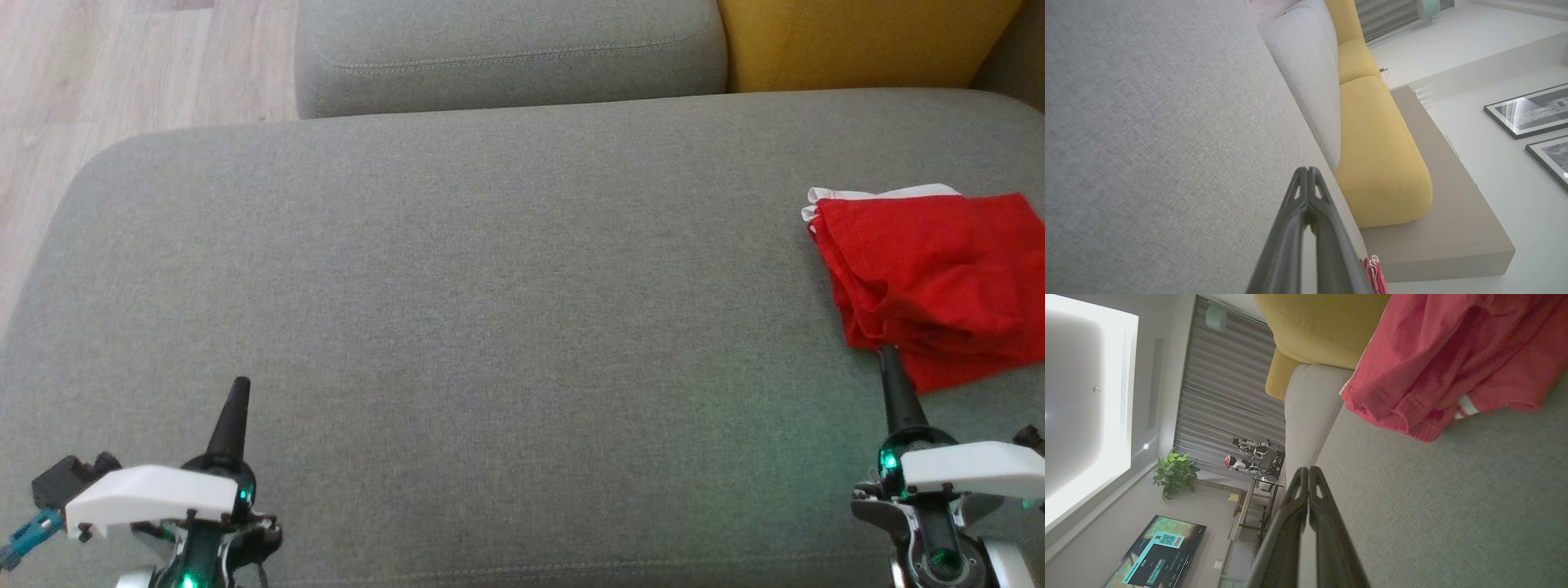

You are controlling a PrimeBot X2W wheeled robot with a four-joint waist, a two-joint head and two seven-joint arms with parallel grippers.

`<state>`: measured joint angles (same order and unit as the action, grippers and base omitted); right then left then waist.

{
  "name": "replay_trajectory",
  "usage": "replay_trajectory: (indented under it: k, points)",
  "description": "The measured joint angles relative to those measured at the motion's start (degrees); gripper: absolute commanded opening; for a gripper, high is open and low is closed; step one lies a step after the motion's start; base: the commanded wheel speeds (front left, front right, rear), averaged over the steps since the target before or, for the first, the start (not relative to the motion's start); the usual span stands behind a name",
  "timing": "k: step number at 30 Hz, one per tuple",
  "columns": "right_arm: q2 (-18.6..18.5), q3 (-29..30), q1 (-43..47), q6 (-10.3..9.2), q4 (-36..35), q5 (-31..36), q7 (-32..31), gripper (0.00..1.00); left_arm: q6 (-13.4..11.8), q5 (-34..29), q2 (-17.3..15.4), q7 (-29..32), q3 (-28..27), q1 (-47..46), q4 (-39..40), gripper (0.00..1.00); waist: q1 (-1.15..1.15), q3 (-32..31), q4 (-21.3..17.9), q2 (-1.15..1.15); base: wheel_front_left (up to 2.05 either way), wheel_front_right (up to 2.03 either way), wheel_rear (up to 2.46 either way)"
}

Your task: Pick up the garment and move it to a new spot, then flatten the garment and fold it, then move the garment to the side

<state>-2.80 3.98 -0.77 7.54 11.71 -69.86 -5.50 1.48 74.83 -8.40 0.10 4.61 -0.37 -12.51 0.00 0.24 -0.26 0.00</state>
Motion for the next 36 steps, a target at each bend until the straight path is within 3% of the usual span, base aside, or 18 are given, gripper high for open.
replay_trajectory:
  k: [36]
  points:
    - [0.0,2.2,-2.5,-0.01,3.9,-23.0,0.0,0.0,5.6,18.0,5.2,5.3,-7.8,-2.6,-3.0,0.0,0.0,-0.1,0.3,0.0,0.0,0.0,0.0]
